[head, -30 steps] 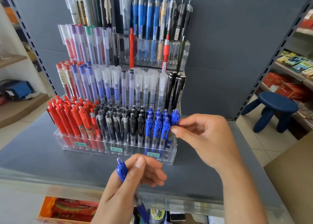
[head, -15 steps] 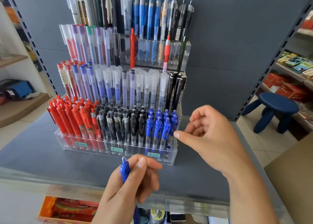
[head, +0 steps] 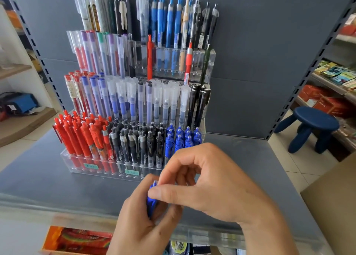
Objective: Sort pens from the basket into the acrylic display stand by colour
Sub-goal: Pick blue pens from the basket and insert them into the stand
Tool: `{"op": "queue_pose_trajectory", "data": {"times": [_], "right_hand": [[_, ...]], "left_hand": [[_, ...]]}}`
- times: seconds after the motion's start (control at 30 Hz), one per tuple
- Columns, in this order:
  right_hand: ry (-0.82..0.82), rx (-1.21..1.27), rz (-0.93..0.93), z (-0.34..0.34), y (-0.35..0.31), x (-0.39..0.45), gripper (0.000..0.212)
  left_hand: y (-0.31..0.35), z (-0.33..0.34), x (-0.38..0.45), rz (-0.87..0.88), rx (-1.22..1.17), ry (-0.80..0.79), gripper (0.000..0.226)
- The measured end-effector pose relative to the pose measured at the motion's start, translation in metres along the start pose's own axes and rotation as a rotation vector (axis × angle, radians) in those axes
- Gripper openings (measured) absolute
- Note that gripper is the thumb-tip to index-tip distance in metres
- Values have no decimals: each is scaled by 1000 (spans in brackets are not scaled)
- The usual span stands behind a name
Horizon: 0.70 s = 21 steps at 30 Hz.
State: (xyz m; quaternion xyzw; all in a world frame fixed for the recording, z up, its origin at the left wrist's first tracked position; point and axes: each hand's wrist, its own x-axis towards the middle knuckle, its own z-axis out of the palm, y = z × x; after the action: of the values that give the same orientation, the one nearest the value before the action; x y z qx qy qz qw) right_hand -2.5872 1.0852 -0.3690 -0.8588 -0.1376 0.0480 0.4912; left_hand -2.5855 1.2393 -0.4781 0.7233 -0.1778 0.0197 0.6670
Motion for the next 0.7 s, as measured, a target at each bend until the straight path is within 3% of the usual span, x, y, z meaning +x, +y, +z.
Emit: {"op": "queue_pose_trajectory", "data": {"times": [0.17,0.3,0.4,0.57,0.7], "right_hand": [[-33,32,42,-1,0,0,18],[-27,53,31,-1,2,0,12],[51,109,-6,-4,4,-1,11],[262,289,-123,-13,10,-3,11],[238,300,-102,-12,13,-2,19]], "left_hand": [[3,2,-1,71,44,31,23],[-1,1,-1,64,8,-6,28],[0,2,0,51,-57,-34,40],[8,1,-2,115,-82,35,42],[12,4,-1,118,-131,87,39]]}}
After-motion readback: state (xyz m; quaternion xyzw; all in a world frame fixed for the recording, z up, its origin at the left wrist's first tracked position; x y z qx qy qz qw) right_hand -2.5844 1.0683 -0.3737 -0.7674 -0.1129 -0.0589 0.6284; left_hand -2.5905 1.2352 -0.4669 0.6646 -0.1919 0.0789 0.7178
